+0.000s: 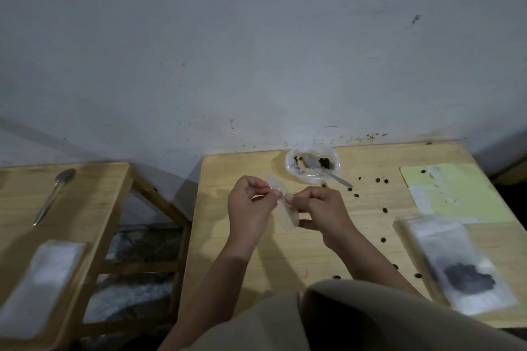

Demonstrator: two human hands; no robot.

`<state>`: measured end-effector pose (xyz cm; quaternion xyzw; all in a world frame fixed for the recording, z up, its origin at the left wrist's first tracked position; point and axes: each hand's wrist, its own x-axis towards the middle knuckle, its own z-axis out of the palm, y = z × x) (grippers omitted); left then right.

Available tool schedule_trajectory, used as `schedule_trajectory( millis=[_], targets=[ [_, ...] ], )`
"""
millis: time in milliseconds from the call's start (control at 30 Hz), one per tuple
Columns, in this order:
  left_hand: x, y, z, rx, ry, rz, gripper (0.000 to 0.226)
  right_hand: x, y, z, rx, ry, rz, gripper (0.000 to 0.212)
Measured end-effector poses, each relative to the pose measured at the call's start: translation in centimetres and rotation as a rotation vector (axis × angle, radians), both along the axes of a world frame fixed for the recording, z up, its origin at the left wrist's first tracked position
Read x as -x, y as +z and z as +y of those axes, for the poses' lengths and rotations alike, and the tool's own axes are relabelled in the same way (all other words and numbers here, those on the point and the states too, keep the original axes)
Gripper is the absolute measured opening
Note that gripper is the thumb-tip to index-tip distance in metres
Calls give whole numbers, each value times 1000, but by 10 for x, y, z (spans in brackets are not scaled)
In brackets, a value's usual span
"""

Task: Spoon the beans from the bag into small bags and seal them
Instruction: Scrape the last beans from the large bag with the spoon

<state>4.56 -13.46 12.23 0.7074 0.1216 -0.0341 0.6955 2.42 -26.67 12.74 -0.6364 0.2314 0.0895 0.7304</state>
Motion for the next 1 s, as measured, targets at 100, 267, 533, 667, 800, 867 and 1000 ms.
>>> schedule_trajectory(
  millis=[100, 267, 533, 667, 800, 867, 1000],
  targets=[
    [-2, 0, -3, -155, -37, -63, 17, -3, -4, -5, 197, -66, -70, 23],
    [0, 6, -10, -276, -75, -42, 17, -2, -6, -12, 717, 90, -311, 17],
    [3, 16, -14, -269, -212, -26, 13, -9, -3, -22, 659, 293, -174, 14],
    [5, 19, -11, -162, -276, -40, 10, -10, 4, -30, 520, 260, -186, 11],
    [13, 9, -8, -322, -339, -246, 30, -13, 7, -33, 550, 282, -184, 18],
    [14, -2, -3, -573, -383, -390, 65, -13, 10, -36, 523, 252, -197, 22],
    [13, -25, 7, -880, -489, -354, 132, -11, 16, -38, 496, 208, -234, 18]
  ],
)
